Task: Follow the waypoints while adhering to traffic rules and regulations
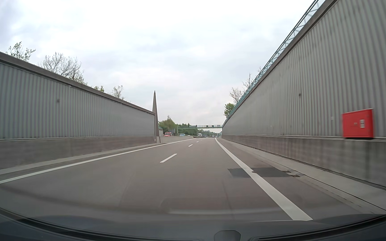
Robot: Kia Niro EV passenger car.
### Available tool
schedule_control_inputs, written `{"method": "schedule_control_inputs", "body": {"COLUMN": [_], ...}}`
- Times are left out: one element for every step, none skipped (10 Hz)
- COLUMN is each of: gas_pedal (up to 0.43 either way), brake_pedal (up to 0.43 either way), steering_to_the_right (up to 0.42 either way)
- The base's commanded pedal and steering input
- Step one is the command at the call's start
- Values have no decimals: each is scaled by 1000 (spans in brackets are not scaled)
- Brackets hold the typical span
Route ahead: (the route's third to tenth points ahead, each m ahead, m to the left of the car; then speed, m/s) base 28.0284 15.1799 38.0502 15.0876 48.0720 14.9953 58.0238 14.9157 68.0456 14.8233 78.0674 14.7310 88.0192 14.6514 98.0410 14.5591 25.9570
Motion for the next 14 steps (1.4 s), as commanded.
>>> {"method": "schedule_control_inputs", "body": {"gas_pedal": [169,157,150,150,150,150,150,150,150,150,150,150,150,150], "brake_pedal": [0,0,0,0,0,0,0,0,0,0,0,0,0,0], "steering_to_the_right": [1,1,1,1,1,1,1,0,1,1,1,1,1,1]}}
